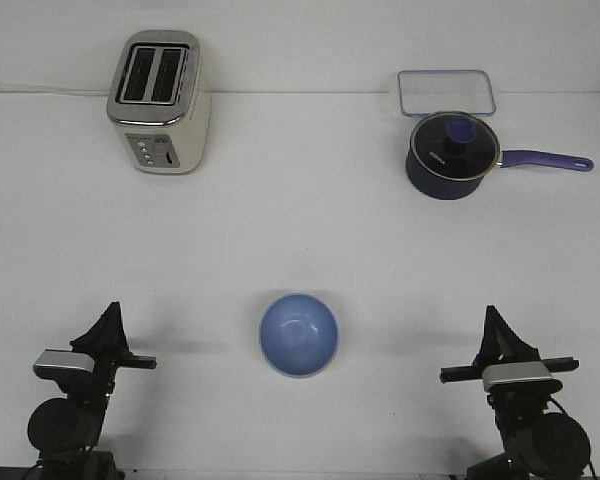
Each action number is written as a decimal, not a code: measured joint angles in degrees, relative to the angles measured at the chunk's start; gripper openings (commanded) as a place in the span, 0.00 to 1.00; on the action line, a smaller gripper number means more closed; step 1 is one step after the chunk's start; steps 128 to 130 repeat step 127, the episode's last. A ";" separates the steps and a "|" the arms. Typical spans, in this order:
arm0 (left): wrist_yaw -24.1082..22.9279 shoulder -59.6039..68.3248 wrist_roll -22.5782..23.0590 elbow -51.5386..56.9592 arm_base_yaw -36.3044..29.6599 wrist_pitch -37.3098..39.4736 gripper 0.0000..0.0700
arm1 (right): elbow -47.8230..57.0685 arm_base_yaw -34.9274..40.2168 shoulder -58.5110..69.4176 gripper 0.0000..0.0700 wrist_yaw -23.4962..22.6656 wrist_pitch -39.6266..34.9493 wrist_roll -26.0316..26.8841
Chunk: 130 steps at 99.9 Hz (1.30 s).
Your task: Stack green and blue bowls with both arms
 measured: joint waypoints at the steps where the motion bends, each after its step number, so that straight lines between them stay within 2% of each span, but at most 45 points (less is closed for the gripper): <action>1: 0.00 0.00 0.00 0.00 0.00 0.00 0.02 | -0.57 -0.81 -0.13 0.02 -0.77 0.48 -0.46; 10: 0.00 0.00 0.00 0.00 0.00 0.00 0.02 | -5.75 -7.82 -2.03 0.01 -9.03 2.51 -4.04; 16: 0.00 0.00 0.00 0.00 0.00 0.00 0.02 | -8.46 -10.60 -3.26 0.01 -12.13 2.60 -5.53; 22: 0.00 0.00 0.00 0.00 0.00 0.02 0.02 | -11.34 -12.04 -3.85 0.02 -13.38 4.39 -6.56; 39: 0.00 0.00 0.00 0.00 0.00 -0.04 0.02 | -17.64 -13.68 -3.85 0.01 -14.60 9.33 -7.61; 130: 0.00 0.00 0.00 0.00 0.00 -0.04 0.02 | -17.81 -13.68 -3.89 0.01 -14.73 8.85 -7.96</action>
